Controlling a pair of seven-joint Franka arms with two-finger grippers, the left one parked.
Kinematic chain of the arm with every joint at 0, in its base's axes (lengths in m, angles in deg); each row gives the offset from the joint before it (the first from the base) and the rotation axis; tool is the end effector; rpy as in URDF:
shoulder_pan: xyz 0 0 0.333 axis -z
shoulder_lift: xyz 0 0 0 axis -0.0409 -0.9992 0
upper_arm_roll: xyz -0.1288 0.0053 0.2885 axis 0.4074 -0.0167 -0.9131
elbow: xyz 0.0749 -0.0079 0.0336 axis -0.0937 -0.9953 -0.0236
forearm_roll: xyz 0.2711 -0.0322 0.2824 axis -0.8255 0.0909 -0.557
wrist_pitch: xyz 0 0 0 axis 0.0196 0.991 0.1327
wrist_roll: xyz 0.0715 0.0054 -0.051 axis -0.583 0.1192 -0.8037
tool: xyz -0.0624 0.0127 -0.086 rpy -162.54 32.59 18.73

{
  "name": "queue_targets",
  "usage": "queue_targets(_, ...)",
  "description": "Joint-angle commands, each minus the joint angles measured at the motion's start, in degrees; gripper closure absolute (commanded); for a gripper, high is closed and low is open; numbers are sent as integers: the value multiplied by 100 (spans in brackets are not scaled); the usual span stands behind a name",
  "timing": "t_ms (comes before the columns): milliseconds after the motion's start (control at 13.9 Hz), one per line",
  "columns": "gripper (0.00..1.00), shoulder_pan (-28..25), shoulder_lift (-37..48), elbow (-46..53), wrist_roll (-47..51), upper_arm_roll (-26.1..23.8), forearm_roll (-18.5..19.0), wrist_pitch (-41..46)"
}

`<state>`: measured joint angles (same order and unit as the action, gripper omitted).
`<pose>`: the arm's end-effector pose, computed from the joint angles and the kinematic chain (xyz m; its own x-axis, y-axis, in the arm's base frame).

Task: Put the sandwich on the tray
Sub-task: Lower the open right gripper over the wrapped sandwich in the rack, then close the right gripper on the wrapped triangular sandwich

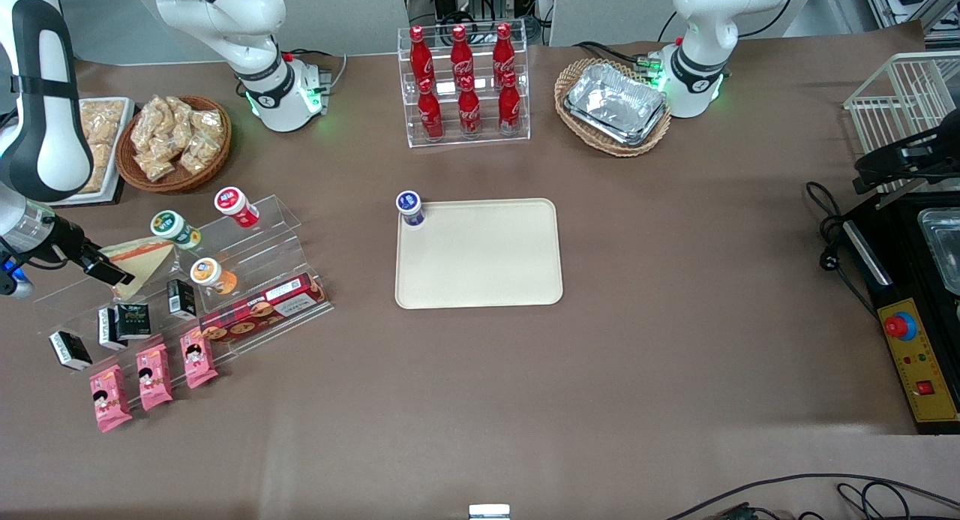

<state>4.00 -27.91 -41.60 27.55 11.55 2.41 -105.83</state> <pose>0.5161 -0.1958 0.3809 0.7720 -0.6356 -0.0101 -0.6351 -0.7705 -0.0553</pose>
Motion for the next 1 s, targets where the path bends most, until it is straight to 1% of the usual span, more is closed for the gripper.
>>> queue_targets(0,0,-11,68,232,-97,24,-3,170)
queue_targets(143,0,-28,33,714,-80,15,-3,775)
queue_targets(287,0,-28,24,857,-88,15,23,945)
queue_targets(430,0,-19,24,831,-106,15,129,946)
queue_targets(646,0,42,-46,761,-237,33,155,858)
queue_targets(933,0,60,-82,489,-361,42,173,402)
